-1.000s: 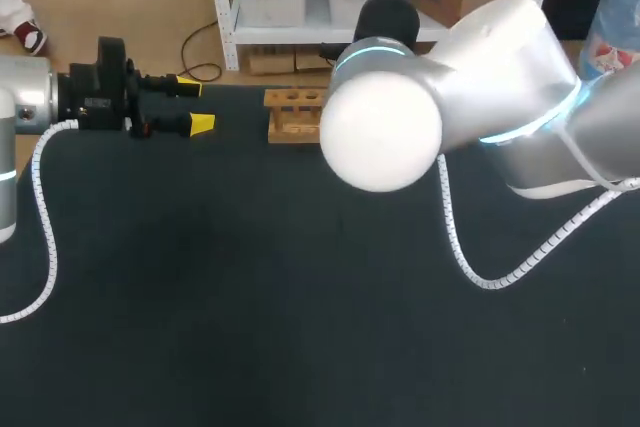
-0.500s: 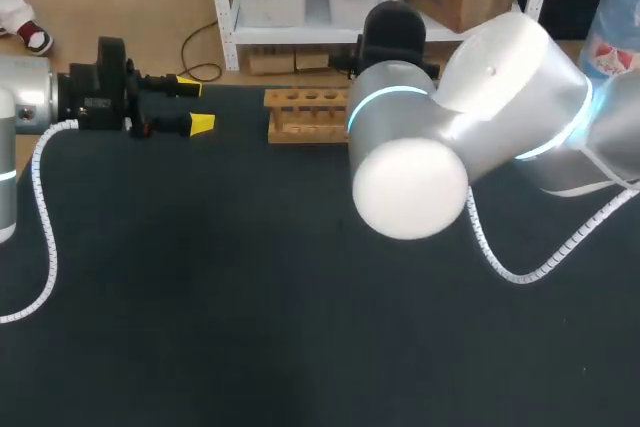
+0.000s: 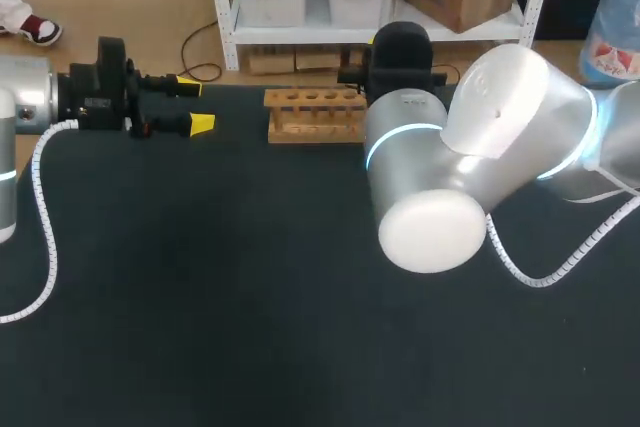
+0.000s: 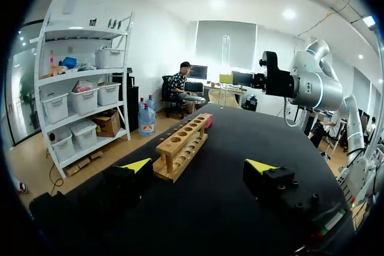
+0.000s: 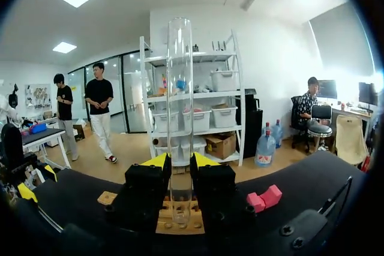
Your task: Grasp the test tube, adjust it, and insert it.
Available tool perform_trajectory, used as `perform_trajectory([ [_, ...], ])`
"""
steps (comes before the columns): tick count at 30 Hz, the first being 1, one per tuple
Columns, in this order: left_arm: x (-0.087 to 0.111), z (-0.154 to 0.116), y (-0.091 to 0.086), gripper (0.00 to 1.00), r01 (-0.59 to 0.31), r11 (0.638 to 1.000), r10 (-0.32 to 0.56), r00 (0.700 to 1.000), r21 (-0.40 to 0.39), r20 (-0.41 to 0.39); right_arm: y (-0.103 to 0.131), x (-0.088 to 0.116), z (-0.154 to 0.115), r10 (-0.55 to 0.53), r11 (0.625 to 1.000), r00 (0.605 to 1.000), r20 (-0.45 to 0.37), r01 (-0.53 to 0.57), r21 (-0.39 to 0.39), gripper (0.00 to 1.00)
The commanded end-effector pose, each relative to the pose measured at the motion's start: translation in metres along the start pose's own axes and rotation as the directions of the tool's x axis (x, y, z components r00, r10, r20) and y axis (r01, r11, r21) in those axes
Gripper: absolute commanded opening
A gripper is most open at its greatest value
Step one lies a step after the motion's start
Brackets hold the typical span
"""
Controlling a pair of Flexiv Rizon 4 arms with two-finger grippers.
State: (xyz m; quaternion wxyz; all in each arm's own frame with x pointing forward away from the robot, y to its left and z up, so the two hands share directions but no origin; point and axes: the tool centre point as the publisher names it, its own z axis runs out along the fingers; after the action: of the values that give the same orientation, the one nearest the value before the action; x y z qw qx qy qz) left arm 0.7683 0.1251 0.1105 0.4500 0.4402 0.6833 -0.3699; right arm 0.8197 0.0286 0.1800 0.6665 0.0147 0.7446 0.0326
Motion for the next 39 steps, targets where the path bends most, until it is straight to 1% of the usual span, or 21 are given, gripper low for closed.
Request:
perform_trajectory([
  [1,0.001,0.000,0.000,1.00,-0.003,1.000,0.003,1.000,-0.002,0.005,-0.001,0.008,0.008,-0.012,1.000,1.000,0.023,0.012,-0.008,0.00],
  [4,0.001,0.000,0.000,1.00,-0.003,1.000,0.003,1.000,-0.002,0.005,-0.001,0.010,0.012,-0.023,1.000,0.999,0.037,0.023,-0.011,0.00],
  [11,0.001,0.000,0.000,1.00,-0.003,1.000,0.003,1.000,-0.002,0.005,0.000,0.014,0.023,-0.016,1.000,0.999,0.042,0.017,-0.019,0.00],
  [14,0.001,0.000,0.000,1.00,-0.003,1.000,0.003,1.000,-0.002,0.005,0.000,0.017,0.029,-0.036,0.999,0.998,0.053,0.037,-0.025,0.00],
  [25,0.001,0.000,0.000,1.00,-0.003,1.000,0.003,1.000,-0.002,0.005,-0.002,0.026,0.047,-0.051,0.998,0.997,0.061,0.054,-0.044,0.00],
  [31,0.001,0.000,0.000,1.00,-0.003,1.000,0.003,1.000,-0.002,0.005,0.001,0.028,0.052,-0.060,0.996,0.996,0.071,0.064,-0.062,0.00],
  [39,0.001,0.000,0.000,1.00,-0.003,1.000,0.003,1.000,-0.002,0.005,0.004,0.035,0.055,-0.054,0.996,0.996,0.069,0.058,-0.062,0.00],
])
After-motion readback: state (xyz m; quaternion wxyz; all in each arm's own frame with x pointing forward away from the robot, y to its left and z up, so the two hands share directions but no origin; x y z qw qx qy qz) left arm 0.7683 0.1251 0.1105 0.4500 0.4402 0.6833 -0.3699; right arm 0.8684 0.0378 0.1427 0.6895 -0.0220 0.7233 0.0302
